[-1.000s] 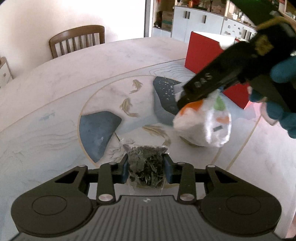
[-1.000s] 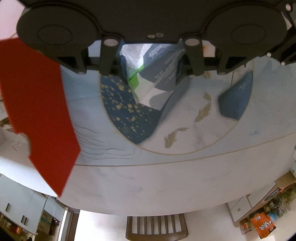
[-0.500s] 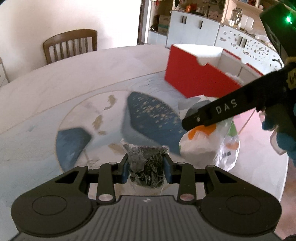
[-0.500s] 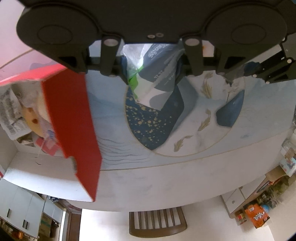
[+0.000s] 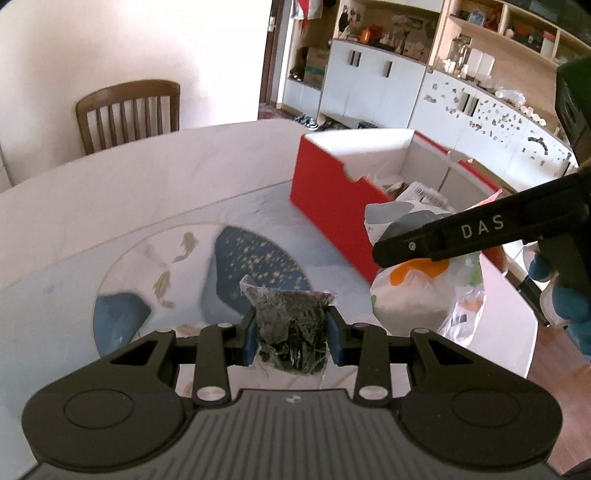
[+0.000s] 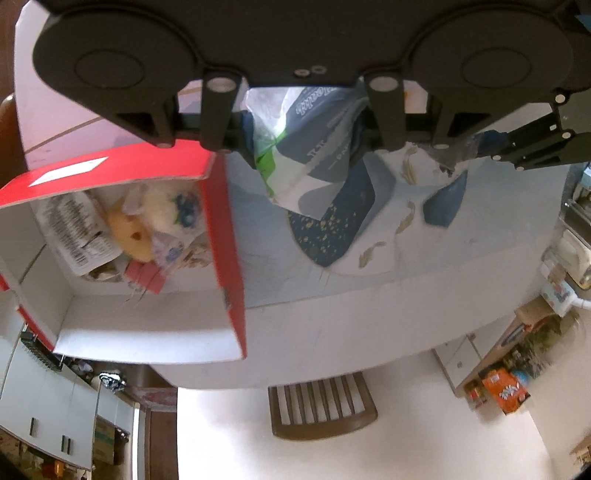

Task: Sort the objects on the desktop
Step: 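Lift and carry the cable bag and white plastic bag over the red box, then lower both tools into the box and open them to release the bags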

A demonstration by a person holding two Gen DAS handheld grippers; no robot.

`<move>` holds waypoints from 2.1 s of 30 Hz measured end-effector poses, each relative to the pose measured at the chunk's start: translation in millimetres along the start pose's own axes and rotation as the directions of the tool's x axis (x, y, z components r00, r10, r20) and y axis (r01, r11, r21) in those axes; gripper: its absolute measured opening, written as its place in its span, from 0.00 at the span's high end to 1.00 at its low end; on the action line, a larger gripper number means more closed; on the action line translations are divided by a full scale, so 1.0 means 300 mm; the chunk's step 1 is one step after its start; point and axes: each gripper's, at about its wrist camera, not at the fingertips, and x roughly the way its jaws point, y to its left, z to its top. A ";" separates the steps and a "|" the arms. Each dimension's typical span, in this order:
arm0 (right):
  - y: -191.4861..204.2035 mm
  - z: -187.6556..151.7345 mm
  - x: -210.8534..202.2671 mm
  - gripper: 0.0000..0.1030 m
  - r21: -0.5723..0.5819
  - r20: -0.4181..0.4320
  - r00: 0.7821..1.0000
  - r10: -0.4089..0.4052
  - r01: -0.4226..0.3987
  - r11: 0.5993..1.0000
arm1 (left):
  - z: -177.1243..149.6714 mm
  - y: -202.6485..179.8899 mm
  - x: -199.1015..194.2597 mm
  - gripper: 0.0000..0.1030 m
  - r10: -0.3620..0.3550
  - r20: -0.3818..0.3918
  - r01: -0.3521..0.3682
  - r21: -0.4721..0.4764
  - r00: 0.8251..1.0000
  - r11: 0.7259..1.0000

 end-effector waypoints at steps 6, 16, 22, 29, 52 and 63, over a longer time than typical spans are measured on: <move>-0.048 0.024 -0.069 0.56 -0.003 0.031 0.999 -0.013 0.013 1.000 | 0.060 -0.053 -0.014 0.66 -0.028 0.011 0.028 -0.008 1.000 1.000; -0.176 0.048 -0.152 0.56 0.012 0.080 0.996 -0.028 0.027 1.000 | 0.150 -0.181 0.010 0.66 -0.051 0.045 0.049 0.041 0.998 0.998; -0.276 0.065 -0.185 0.56 0.032 0.104 0.994 -0.044 0.041 0.999 | 0.197 -0.254 0.046 0.66 -0.058 0.058 0.054 0.062 0.997 0.997; -0.392 0.087 -0.208 0.56 0.047 0.124 0.990 -0.063 0.057 0.997 | 0.256 -0.339 0.099 0.66 -0.071 0.075 0.064 0.093 0.995 0.994; -0.659 0.235 -0.151 0.56 0.060 0.162 0.977 -0.139 0.131 0.990 | 0.445 -0.471 0.339 0.66 -0.065 0.048 0.058 0.147 0.997 0.987; -0.665 0.261 -0.052 0.56 0.030 0.134 0.981 -0.140 0.137 0.990 | 0.515 -0.438 0.490 0.66 -0.047 -0.010 0.048 0.143 0.999 0.989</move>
